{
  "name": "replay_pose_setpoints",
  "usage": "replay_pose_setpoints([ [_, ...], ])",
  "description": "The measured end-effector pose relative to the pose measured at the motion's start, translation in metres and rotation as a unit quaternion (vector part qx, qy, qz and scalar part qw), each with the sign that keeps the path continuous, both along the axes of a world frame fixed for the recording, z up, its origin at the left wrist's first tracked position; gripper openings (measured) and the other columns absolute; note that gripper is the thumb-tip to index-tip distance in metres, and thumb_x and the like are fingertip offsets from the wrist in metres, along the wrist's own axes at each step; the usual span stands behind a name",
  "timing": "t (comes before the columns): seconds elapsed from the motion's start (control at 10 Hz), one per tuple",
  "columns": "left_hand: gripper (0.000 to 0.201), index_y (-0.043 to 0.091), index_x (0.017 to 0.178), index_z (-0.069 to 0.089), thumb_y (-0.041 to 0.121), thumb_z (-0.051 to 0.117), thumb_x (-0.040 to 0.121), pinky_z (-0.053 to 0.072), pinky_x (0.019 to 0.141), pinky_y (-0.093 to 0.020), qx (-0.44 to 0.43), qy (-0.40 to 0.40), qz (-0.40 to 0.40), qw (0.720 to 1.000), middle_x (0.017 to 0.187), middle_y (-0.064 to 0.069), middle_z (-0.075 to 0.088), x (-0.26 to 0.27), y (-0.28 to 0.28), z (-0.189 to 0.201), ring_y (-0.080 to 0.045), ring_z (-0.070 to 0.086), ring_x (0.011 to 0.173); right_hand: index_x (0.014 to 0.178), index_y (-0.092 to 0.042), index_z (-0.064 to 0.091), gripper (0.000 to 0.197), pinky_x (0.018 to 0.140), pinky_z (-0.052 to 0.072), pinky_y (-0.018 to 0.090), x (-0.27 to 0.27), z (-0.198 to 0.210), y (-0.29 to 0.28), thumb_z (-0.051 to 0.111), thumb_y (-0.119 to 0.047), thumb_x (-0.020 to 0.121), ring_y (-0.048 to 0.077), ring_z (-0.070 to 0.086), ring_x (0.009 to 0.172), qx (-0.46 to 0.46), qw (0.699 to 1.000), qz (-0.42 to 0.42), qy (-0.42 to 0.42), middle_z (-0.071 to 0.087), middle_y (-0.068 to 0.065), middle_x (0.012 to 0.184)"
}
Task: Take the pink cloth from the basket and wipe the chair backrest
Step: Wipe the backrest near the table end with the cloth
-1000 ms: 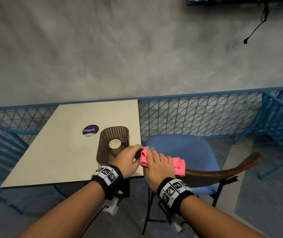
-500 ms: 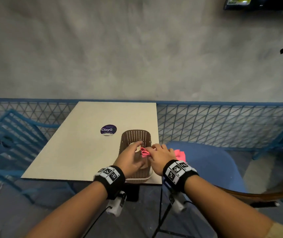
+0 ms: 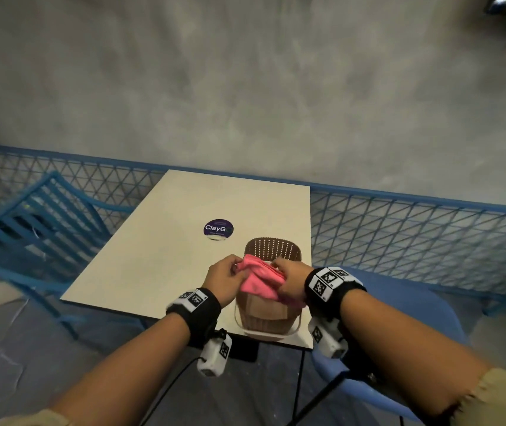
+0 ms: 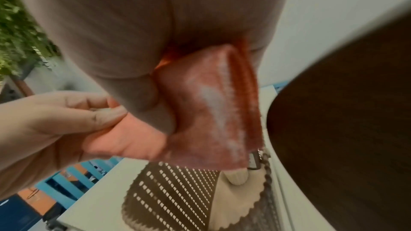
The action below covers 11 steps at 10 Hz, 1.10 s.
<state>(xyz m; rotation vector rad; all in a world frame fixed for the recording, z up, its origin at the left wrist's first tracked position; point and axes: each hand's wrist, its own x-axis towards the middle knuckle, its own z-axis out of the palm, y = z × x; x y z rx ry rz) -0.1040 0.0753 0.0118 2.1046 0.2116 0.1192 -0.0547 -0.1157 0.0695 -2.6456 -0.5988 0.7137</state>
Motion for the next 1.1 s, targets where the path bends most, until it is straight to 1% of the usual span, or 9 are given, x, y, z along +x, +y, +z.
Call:
replay_pose_setpoints([
  [0.2, 0.031, 0.016, 0.115, 0.059, 0.018, 0.065, 0.084, 0.054, 0.062, -0.030, 0.027, 0.100, 0.030, 0.994, 0.081, -0.004, 0.067, 0.018, 0.007, -0.019, -0.020, 0.064, 0.070, 0.118, -0.009, 0.059, 0.037, 0.053, 0.046, 0.023, 0.042, -0.013, 0.000, 0.062, -0.010, 0.081, 0.021, 0.059, 0.082, -0.038, 0.999, -0.016, 0.035, 0.063, 0.008, 0.098],
  [0.3, 0.036, 0.017, 0.121, 0.053, 0.014, 0.059, 0.085, 0.045, 0.059, -0.027, 0.069, 0.120, 0.005, 0.990, 0.078, -0.006, 0.064, 0.027, 0.001, -0.017, -0.022, 0.060, 0.067, 0.114, -0.015, 0.058, 0.040, 0.052, 0.049, 0.026, 0.050, -0.020, 0.001, 0.065, -0.008, 0.076, 0.020, 0.061, 0.074, -0.052, 0.997, -0.038, 0.039, 0.065, 0.008, 0.096],
  [0.4, 0.038, 0.017, 0.120, 0.053, 0.010, 0.059, 0.083, 0.050, 0.075, -0.032, 0.174, 0.142, -0.063, 0.972, 0.104, -0.014, 0.067, 0.043, -0.010, -0.009, -0.033, 0.064, 0.093, 0.108, -0.025, 0.052, 0.052, 0.048, 0.055, 0.029, 0.067, -0.038, 0.007, 0.069, -0.004, 0.064, 0.018, 0.063, 0.064, -0.081, 0.993, -0.037, 0.075, 0.064, 0.004, 0.085],
  [0.6, 0.023, 0.016, 0.109, 0.061, 0.016, 0.059, 0.086, 0.055, 0.084, -0.038, 0.300, 0.174, -0.124, 0.930, 0.111, -0.015, 0.066, 0.060, -0.031, -0.009, -0.035, 0.065, 0.100, 0.074, -0.026, 0.061, 0.021, 0.081, 0.059, 0.046, 0.101, -0.077, 0.025, 0.071, -0.020, 0.056, 0.030, 0.071, 0.093, -0.181, 0.979, 0.037, 0.091, 0.074, 0.011, 0.099],
  [0.7, 0.021, 0.012, 0.108, 0.065, 0.017, 0.060, 0.088, 0.053, 0.084, -0.038, 0.325, 0.187, -0.143, 0.916, 0.111, -0.016, 0.068, 0.066, -0.035, -0.013, -0.036, 0.065, 0.102, 0.093, -0.020, 0.060, 0.032, 0.088, 0.055, 0.048, 0.087, -0.062, 0.034, 0.072, -0.026, 0.064, 0.031, 0.068, 0.100, -0.194, 0.976, 0.059, 0.081, 0.071, 0.014, 0.108],
  [0.8, 0.024, 0.011, 0.110, 0.067, 0.016, 0.062, 0.087, 0.052, 0.083, -0.039, 0.333, 0.228, -0.163, 0.900, 0.110, -0.018, 0.070, 0.074, -0.042, -0.015, -0.037, 0.066, 0.102, 0.147, -0.011, 0.027, 0.080, 0.101, 0.046, 0.048, 0.077, -0.060, 0.040, 0.066, -0.032, 0.082, 0.033, 0.057, 0.120, -0.206, 0.977, 0.021, 0.053, 0.056, 0.018, 0.135],
  [0.9, 0.027, 0.008, 0.115, 0.067, 0.016, 0.062, 0.090, 0.051, 0.086, -0.038, 0.343, 0.261, -0.165, 0.887, 0.117, -0.020, 0.068, 0.081, -0.048, -0.012, -0.036, 0.065, 0.108, 0.149, -0.004, 0.027, 0.067, 0.108, 0.037, 0.047, 0.071, -0.054, 0.042, 0.055, -0.033, 0.094, 0.034, 0.047, 0.132, -0.214, 0.976, 0.005, 0.049, 0.047, 0.019, 0.145],
  [1.0, 0.036, 0.004, 0.125, 0.060, 0.018, 0.062, 0.092, 0.050, 0.090, -0.037, 0.360, 0.291, -0.182, 0.868, 0.120, -0.019, 0.065, 0.087, -0.048, -0.022, -0.037, 0.062, 0.114, 0.144, -0.003, 0.038, 0.058, 0.100, 0.041, 0.040, 0.055, -0.026, 0.038, 0.056, -0.023, 0.093, 0.034, 0.050, 0.128, -0.207, 0.977, 0.032, 0.041, 0.050, 0.022, 0.141],
  [1.1, 0.043, 0.005, 0.119, 0.062, 0.020, 0.072, 0.080, 0.056, 0.085, -0.043, 0.362, 0.309, -0.194, 0.858, 0.098, -0.016, 0.066, 0.098, -0.044, -0.043, -0.040, 0.067, 0.101, 0.138, -0.007, 0.048, 0.050, 0.091, 0.045, 0.037, 0.049, -0.012, 0.035, 0.056, -0.025, 0.092, 0.032, 0.056, 0.116, -0.228, 0.971, 0.067, 0.038, 0.053, 0.022, 0.138],
])
